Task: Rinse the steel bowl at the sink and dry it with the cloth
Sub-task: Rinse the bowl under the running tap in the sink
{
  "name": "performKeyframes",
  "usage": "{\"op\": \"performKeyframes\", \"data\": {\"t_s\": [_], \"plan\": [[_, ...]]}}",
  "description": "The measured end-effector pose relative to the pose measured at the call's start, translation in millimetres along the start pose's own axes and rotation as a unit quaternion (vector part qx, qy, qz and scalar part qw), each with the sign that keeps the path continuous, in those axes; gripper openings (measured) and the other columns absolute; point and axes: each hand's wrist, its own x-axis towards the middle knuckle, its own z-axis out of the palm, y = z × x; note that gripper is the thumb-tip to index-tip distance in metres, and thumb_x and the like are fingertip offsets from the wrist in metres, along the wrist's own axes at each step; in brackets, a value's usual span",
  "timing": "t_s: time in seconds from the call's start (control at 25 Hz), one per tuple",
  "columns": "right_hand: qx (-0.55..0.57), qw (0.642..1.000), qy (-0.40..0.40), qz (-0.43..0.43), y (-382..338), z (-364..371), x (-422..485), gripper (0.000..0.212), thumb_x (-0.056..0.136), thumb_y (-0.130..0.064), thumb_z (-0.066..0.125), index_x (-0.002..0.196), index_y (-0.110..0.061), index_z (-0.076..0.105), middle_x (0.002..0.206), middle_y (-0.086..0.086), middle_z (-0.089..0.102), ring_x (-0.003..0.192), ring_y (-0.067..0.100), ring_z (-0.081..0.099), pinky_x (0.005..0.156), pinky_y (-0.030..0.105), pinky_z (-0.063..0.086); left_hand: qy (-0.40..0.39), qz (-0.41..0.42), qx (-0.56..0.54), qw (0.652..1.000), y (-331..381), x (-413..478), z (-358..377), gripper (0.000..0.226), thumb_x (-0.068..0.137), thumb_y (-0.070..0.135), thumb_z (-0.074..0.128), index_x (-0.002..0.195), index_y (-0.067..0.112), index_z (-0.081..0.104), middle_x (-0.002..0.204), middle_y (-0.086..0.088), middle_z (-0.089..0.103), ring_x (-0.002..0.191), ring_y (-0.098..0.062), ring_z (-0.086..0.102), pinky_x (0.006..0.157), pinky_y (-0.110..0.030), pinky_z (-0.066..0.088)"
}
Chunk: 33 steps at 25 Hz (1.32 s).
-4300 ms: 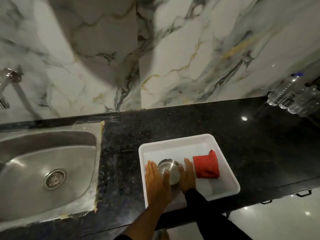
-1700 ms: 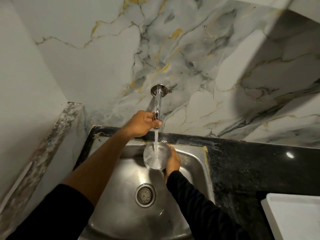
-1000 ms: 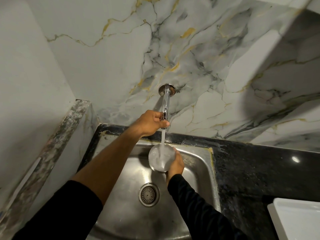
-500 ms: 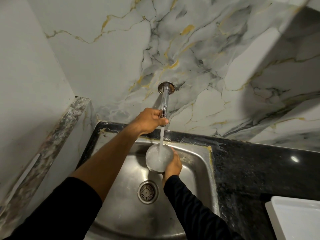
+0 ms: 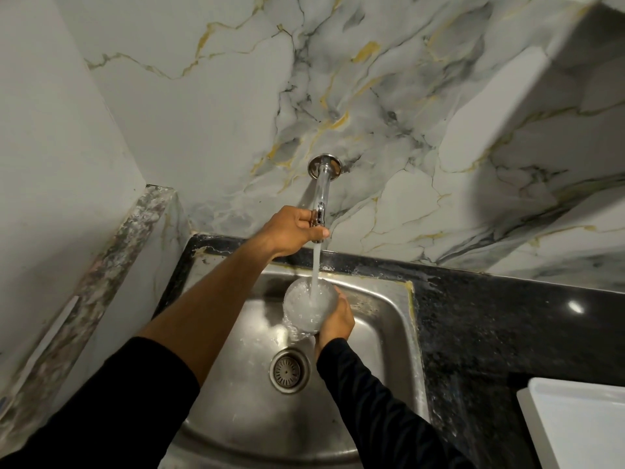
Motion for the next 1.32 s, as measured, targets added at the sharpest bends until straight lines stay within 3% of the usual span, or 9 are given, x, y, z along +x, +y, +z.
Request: {"op": "performKeyframes", "data": {"t_s": [0.24, 0.36, 0.48, 0.6, 0.8, 0.92, 1.08, 1.2, 1.32], "plan": [[-0.073, 0.991, 0.001, -0.114, -12, -4, -1, 0.033, 0.108, -0.033, 0.044, 0.108, -0.037, 0.077, 0.127, -0.001, 0.075, 0.117, 0.020, 0.069, 0.092, 0.039, 0.062, 0.066, 0.002, 0.095, 0.993, 3, -9, 4, 0.040, 0.077, 0.054, 0.086, 0.109, 0.031, 0.080, 0.094, 0.008, 0.085, 0.095, -0.009, 0.077, 0.102, -0.047, 0.056], [-0.215, 0.945, -0.012, -0.246, -16, -19, 1, 0.032, 0.110, -0.031, 0.047, 0.123, -0.031, 0.076, 0.136, -0.003, 0.073, 0.128, 0.014, 0.065, 0.114, 0.042, 0.053, 0.161, 0.010, 0.197, 0.967, 8, -14, 10, 0.051, 0.065, 0.076, 0.082, 0.084, 0.029, 0.079, 0.070, 0.011, 0.079, 0.072, -0.006, 0.073, 0.077, -0.035, 0.059], [-0.377, 0.842, -0.046, -0.384, -27, -37, 0, 0.036, 0.108, -0.034, 0.050, 0.133, -0.024, 0.074, 0.135, -0.006, 0.074, 0.125, 0.006, 0.065, 0.113, 0.036, 0.053, 0.256, 0.030, 0.300, 0.918, 13, -17, 20, 0.066, 0.059, 0.086, 0.076, 0.066, 0.021, 0.069, 0.059, 0.008, 0.068, 0.060, -0.012, 0.067, 0.065, -0.033, 0.054], [-0.458, 0.719, -0.083, -0.517, -42, -50, -2, 0.045, 0.104, -0.042, 0.047, 0.129, -0.021, 0.077, 0.127, 0.002, 0.077, 0.114, 0.018, 0.073, 0.096, 0.036, 0.061, 0.290, 0.023, 0.364, 0.885, 21, -19, 29, 0.065, 0.062, 0.085, 0.075, 0.066, 0.021, 0.066, 0.063, 0.004, 0.065, 0.066, -0.023, 0.067, 0.066, -0.036, 0.051], [-0.504, 0.466, -0.100, -0.720, -71, -57, -9, 0.043, 0.110, -0.045, 0.045, 0.119, -0.024, 0.081, 0.113, 0.005, 0.079, 0.071, 0.021, 0.076, 0.051, 0.030, 0.062, 0.296, -0.007, 0.380, 0.876, 28, -22, 32, 0.073, 0.064, 0.085, 0.075, 0.087, 0.016, 0.072, 0.083, -0.004, 0.074, 0.081, -0.028, 0.071, 0.071, -0.038, 0.053], [-0.502, 0.381, -0.119, -0.768, -84, -65, -17, 0.026, 0.105, -0.041, 0.059, 0.125, -0.032, 0.071, 0.117, 0.003, 0.078, 0.068, 0.022, 0.075, 0.047, 0.032, 0.061, 0.295, -0.013, 0.372, 0.880, 31, -24, 34, 0.074, 0.064, 0.083, 0.077, 0.092, 0.015, 0.072, 0.089, -0.006, 0.076, 0.085, -0.029, 0.073, 0.073, -0.040, 0.055], [-0.493, 0.330, -0.134, -0.794, -94, -72, -30, 0.025, 0.102, -0.040, 0.064, 0.126, -0.033, 0.069, 0.122, 0.000, 0.072, 0.073, 0.022, 0.075, 0.043, 0.031, 0.058, 0.297, -0.034, 0.358, 0.884, 35, -26, 39, 0.073, 0.063, 0.081, 0.080, 0.094, 0.015, 0.073, 0.091, -0.006, 0.076, 0.087, -0.030, 0.072, 0.077, -0.043, 0.056], [-0.498, 0.321, -0.129, -0.795, -102, -75, -44, 0.024, 0.103, -0.041, 0.061, 0.124, -0.033, 0.072, 0.122, 0.000, 0.071, 0.075, 0.021, 0.076, 0.042, 0.030, 0.056, 0.297, -0.047, 0.315, 0.900, 35, -31, 41, 0.066, 0.062, 0.081, 0.080, 0.084, 0.020, 0.070, 0.083, -0.001, 0.073, 0.071, -0.021, 0.062, 0.064, -0.035, 0.045], [-0.503, 0.387, -0.103, -0.766, -106, -87, -58, 0.029, 0.107, -0.042, 0.053, 0.123, -0.031, 0.075, 0.120, 0.000, 0.075, 0.074, 0.021, 0.075, 0.047, 0.030, 0.059, 0.278, -0.037, 0.200, 0.939, 17, -49, 56, 0.059, 0.069, 0.084, 0.073, 0.092, 0.030, 0.067, 0.094, 0.006, 0.075, 0.084, -0.021, 0.068, 0.070, -0.036, 0.051]]}}
